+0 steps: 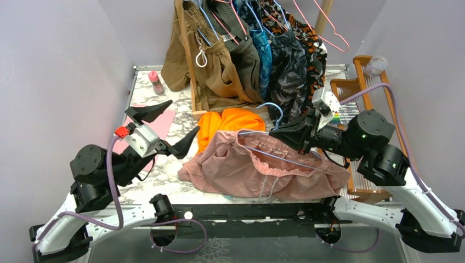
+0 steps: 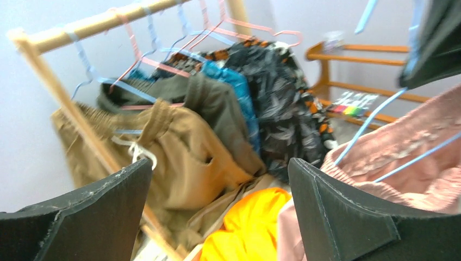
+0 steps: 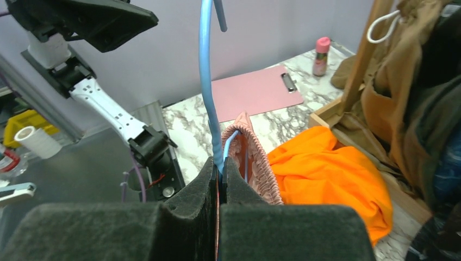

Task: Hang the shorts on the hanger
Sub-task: Hang the shorts on the hanger, then adjust the shorts at the clothesline.

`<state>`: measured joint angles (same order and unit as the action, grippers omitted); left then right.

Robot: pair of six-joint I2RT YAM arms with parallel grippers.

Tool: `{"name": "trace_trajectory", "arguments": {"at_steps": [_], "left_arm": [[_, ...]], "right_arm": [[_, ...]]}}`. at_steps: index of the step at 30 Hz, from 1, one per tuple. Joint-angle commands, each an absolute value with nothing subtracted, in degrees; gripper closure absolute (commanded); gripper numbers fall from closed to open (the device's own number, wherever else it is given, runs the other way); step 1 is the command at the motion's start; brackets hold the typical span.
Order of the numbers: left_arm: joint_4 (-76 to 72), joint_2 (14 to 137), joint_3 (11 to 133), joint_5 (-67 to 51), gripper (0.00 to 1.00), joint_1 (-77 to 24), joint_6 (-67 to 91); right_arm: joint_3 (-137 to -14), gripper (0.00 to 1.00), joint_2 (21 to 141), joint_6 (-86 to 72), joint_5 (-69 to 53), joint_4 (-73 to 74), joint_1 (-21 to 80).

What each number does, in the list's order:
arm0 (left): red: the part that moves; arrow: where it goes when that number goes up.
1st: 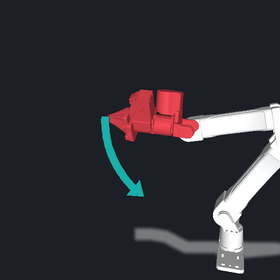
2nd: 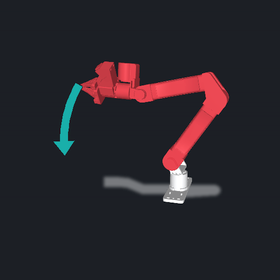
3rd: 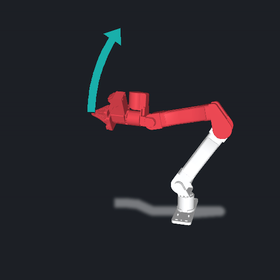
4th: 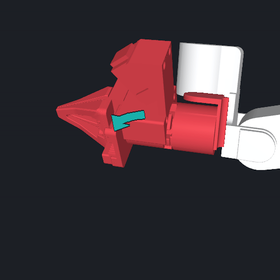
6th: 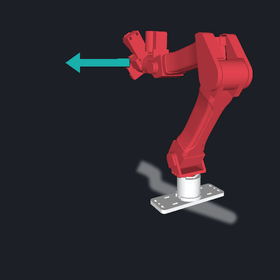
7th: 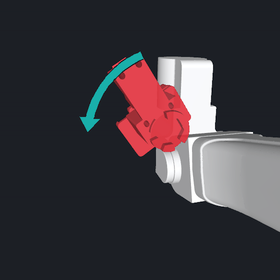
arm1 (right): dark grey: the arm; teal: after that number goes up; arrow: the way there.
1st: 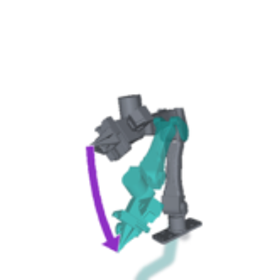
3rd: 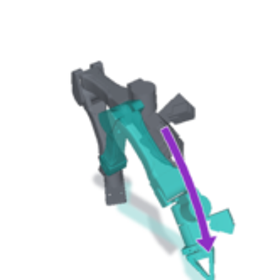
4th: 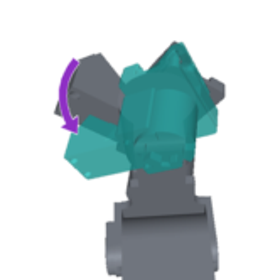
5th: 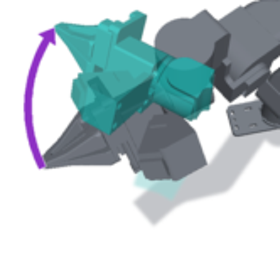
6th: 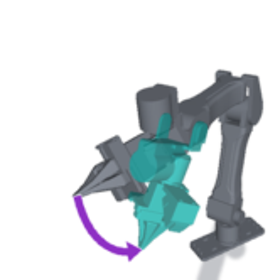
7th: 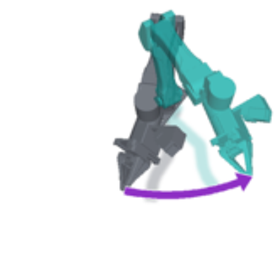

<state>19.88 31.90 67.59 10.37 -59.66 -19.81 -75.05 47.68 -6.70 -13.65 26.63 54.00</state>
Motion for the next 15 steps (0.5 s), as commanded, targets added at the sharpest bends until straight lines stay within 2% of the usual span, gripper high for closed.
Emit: {"name": "trace_trajectory", "arguments": {"at_steps": [1, 10, 13, 15], "left_arm": [[19.0, 33.4, 63.6, 25.3, 0.02, -59.7, -20.0], [14.9, 50.5, 69.5, 39.6, 0.01, -59.6, -13.2], [14.2, 57.4, 75.2, 40.1, 0.01, -56.8, -9.6], [16.4, 62.0, 80.5, 35.7, 0.01, -51.0, -4.2]], "right_arm": [[-77.6, 0.99, 47.5, -4.5, -6.2, 30.0, 54.1], [-75.0, 0.99, 49.1, -5.1, -3.6, 29.9, 54.0], [-74.2, 0.99, 49.4, -5.4, -3.8, 28.8, 54.0], [-73.9, 0.99, 49.8, -5.5, -4.3, 28.3, 54.1]]}}
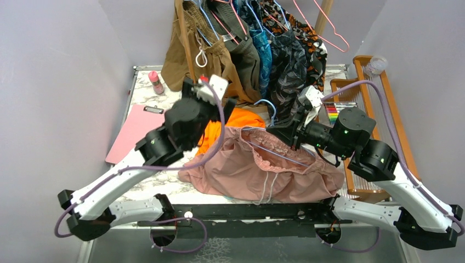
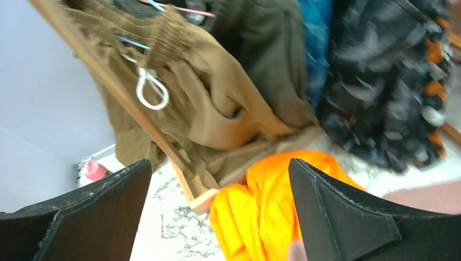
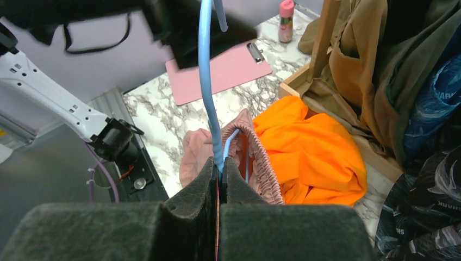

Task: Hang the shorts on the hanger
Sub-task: Adjust the shorts at the clothesline.

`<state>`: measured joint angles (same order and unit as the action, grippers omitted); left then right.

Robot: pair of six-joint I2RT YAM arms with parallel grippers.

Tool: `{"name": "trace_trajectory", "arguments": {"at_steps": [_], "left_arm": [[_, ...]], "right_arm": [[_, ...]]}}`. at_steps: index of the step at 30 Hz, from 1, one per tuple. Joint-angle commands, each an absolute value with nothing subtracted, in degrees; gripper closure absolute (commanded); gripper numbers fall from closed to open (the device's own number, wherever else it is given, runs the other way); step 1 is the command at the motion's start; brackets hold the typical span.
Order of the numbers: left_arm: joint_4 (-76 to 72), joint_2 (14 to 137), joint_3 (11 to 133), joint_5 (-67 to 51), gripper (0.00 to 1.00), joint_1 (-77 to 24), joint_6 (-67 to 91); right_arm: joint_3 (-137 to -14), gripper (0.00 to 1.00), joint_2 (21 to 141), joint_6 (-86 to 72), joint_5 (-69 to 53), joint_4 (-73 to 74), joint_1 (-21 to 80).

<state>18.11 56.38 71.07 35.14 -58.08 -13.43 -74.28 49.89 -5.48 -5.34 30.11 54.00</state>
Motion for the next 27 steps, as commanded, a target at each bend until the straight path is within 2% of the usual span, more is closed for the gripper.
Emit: {"name": "trace_trajectory", "arguments": {"at_steps": [1, 4, 9, 15, 27], "left_arm": [[17.7, 64.0, 82.6, 32.2, 0.02, -47.1, -0.4], [19.0, 68.8, 87.8, 25.2, 0.04, -37.9, 7.9], [12.3, 73.9, 92.2, 22.0, 0.07, -31.6, 14.2], [11.2, 83.6, 102.3, 16.5, 0.19, -25.0, 17.9], [0.4, 90.0, 102.2, 8.4, 0.25, -21.6, 21.9]], "right_arm": [[-73.6, 0.99, 49.9, -5.6, -4.5, 28.0, 54.1], [-73.0, 0.99, 50.4, -5.6, -5.3, 26.9, 54.1], [-72.4, 0.99, 51.0, -6.6, -6.7, 24.8, 54.1], [-72.6, 0.99, 51.8, -7.3, -8.7, 24.1, 54.0], [-72.2, 0.99, 49.9, -7.4, -10.5, 24.5, 54.1]]}}
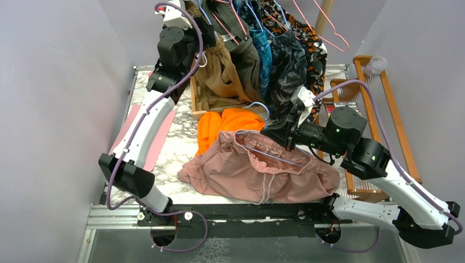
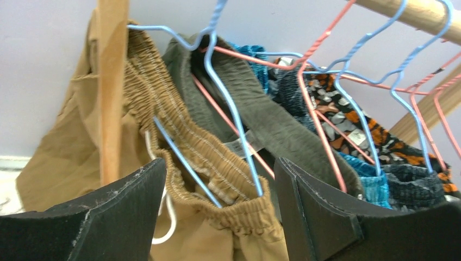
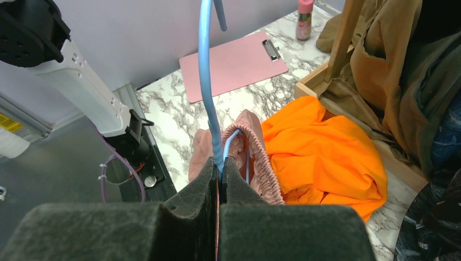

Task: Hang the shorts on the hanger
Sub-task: Adjust the shorts at the clothesline.

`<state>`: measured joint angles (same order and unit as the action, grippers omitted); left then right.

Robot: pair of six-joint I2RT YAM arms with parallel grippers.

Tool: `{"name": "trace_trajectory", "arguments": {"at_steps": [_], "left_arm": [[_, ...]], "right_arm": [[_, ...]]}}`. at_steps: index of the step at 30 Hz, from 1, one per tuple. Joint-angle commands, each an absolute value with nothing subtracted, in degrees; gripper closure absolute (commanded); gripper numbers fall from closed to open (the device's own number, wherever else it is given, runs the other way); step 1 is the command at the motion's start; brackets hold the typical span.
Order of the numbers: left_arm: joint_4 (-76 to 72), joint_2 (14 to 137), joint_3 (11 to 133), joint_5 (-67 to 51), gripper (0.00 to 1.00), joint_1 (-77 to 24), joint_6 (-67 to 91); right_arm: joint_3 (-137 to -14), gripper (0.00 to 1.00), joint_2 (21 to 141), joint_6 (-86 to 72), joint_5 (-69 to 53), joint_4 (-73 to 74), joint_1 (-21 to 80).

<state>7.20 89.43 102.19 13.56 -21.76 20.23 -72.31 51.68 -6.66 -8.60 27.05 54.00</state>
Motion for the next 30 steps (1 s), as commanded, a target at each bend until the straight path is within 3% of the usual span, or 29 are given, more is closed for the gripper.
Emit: {"name": "trace_trajectory", "arguments": {"at_steps": [1, 16, 30], "left_arm": [[0.0, 90.6, 102.2, 8.1, 0.25, -21.7, 22.0], [-1.5, 98.6, 106.8, 6.3, 0.27, -21.6, 22.4], [-6.2, 102.1, 108.1, -6.8, 0.43, -21.8, 25.2]], "right_arm": [[-72.1, 0.99, 49.6, -7.5, -10.5, 24.6, 54.1], [-73.9, 0.99, 46.9, -7.9, -15.9, 28.7, 54.1], [-72.8, 0.99, 46.0, -6.8, -17.4, 28.4, 54.1]]}}
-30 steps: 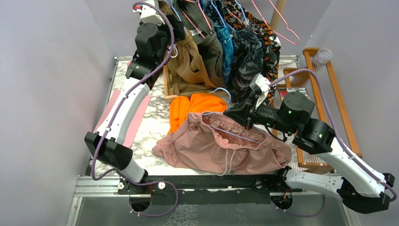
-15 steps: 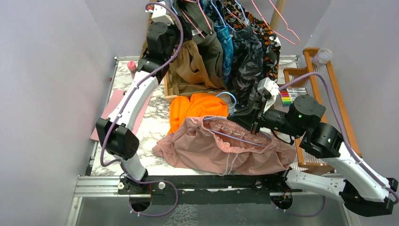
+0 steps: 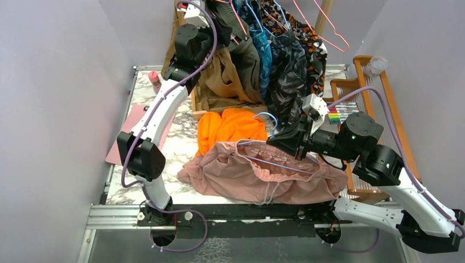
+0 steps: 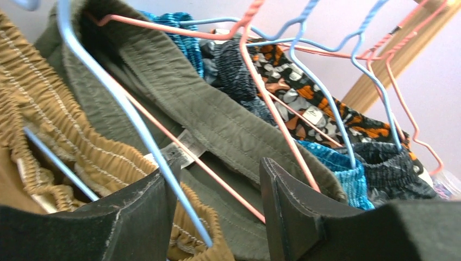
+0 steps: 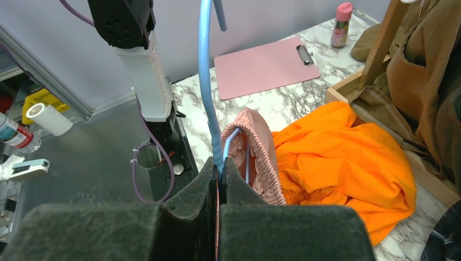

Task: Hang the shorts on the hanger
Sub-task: Adjust the shorts at the clothesline.

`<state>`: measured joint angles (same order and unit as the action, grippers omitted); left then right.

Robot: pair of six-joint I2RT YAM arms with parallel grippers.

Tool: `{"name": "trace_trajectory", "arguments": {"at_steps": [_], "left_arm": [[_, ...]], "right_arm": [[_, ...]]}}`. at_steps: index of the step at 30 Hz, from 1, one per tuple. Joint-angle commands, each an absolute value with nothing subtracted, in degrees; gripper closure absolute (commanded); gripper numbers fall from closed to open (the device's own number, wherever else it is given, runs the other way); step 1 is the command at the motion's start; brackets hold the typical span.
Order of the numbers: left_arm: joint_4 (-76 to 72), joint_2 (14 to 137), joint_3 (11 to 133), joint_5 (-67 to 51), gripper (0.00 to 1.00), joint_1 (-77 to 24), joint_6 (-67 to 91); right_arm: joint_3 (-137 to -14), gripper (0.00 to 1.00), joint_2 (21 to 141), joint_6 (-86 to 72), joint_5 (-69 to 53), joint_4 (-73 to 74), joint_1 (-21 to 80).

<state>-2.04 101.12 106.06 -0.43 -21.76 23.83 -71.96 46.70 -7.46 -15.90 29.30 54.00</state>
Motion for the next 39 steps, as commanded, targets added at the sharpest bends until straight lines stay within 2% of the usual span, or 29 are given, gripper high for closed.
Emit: {"name": "trace_trajectory", "arguments": {"at_steps": [1, 9, 18, 20, 24, 27, 30, 39], "left_arm": [[-6.5, 102.4, 108.4, -7.6, 0.46, -21.8, 25.3], [-6.6, 104.7, 111.0, -10.9, 0.58, -22.7, 24.8], [-6.4, 106.9, 113.6, -14.6, 0.64, -23.2, 24.1], [-5.6, 106.8, 113.6, -14.2, 0.58, -23.3, 23.8], [-3.7, 104.0, 111.6, -9.8, 0.36, -23.2, 21.7], [-3.8, 100.6, 108.4, -4.2, 0.26, -23.2, 20.2], [-3.7, 97.9, 106.1, 1.6, 0.22, -23.1, 19.6], [-4.8, 93.2, 103.2, 15.9, 0.21, -23.0, 18.5]], "right_arm": [[-72.8, 0.99, 46.0, -6.8, -17.4, 28.4, 54.1], [-72.6, 0.99, 46.6, -6.3, -17.2, 28.1, 54.0], [-72.8, 0.99, 47.0, -5.5, -16.9, 28.1, 54.1], [-72.8, 0.99, 47.0, -5.4, -16.7, 28.1, 54.0], [-72.9, 0.99, 47.0, -5.3, -16.5, 28.2, 54.1], [-72.9, 0.99, 47.0, -5.1, -16.3, 28.1, 54.0], [-72.9, 0.99, 46.9, -5.1, -16.2, 28.1, 54.0], [-72.8, 0.99, 46.4, -5.4, -16.3, 28.8, 54.0]]}}
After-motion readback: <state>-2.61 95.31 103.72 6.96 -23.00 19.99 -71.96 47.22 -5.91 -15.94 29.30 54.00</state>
